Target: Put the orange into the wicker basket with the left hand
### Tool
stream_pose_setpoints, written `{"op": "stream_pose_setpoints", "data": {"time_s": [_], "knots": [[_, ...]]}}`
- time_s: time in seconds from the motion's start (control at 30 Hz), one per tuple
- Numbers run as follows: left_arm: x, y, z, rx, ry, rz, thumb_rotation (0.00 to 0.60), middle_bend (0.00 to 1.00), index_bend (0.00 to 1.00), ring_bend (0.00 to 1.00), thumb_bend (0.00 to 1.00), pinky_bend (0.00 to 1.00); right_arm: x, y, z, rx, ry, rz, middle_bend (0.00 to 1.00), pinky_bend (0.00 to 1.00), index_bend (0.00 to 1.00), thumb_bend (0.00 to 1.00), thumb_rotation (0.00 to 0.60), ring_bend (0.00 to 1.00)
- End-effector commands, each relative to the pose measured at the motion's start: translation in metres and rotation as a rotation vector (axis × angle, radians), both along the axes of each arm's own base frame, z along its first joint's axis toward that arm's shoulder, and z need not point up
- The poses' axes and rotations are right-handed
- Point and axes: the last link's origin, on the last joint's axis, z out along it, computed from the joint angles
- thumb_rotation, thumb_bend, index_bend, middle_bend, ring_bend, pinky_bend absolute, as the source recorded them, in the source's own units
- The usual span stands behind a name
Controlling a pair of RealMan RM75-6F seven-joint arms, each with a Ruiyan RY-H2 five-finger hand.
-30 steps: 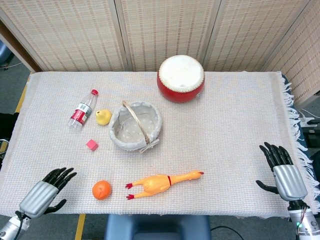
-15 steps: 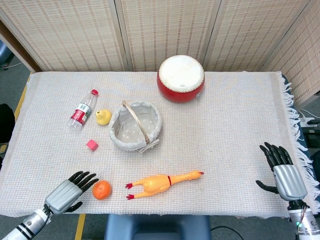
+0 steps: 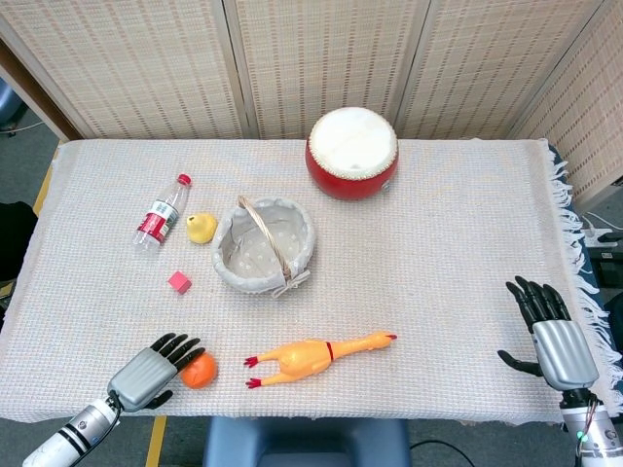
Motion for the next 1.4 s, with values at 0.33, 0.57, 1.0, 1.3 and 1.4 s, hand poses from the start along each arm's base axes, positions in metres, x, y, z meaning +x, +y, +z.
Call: {"op": "stream_pose_setpoints", "data": {"time_s": [0.33, 0.57, 1.0, 1.3, 1.4], "knots": [[0.005, -0.011, -0.011, -0.025, -0.025, -0.01, 0.6, 0.0, 0.0, 0.0, 0.33, 0.09, 0.0, 0.0, 0.0, -0.003, 0.001, -0.008, 0.0, 0.0, 0.0, 0.03, 0.6, 0.0], [0.007, -0.014, -0.015, -0.027, -0.049, -0.03, 0.6, 0.0, 0.0, 0.0, 0.33, 0.14, 0.0, -0.001, 0.0, -0.005, 0.002, -0.014, 0.0, 0.0, 0.0, 0.03, 0.6, 0.0], [0.017, -0.014, -0.029, -0.032, -0.103, -0.032, 0.6, 0.0, 0.12, 0.08, 0.42, 0.3, 0.0, -0.001, 0.001, -0.014, -0.004, -0.015, 0.0, 0.0, 0.0, 0.03, 0.6, 0.0], [0.017, -0.005, -0.035, -0.017, -0.083, -0.009, 0.6, 0.0, 0.07, 0.0, 0.42, 0.2, 0.0, -0.001, 0.001, -0.013, -0.008, -0.016, 0.0, 0.0, 0.0, 0.03, 0.6, 0.0], [0.015, -0.002, -0.036, -0.005, -0.067, -0.001, 0.6, 0.01, 0.16, 0.03, 0.42, 0.26, 0.0, -0.001, 0.002, -0.013, -0.01, -0.017, 0.0, 0.0, 0.0, 0.03, 0.6, 0.0]]}}
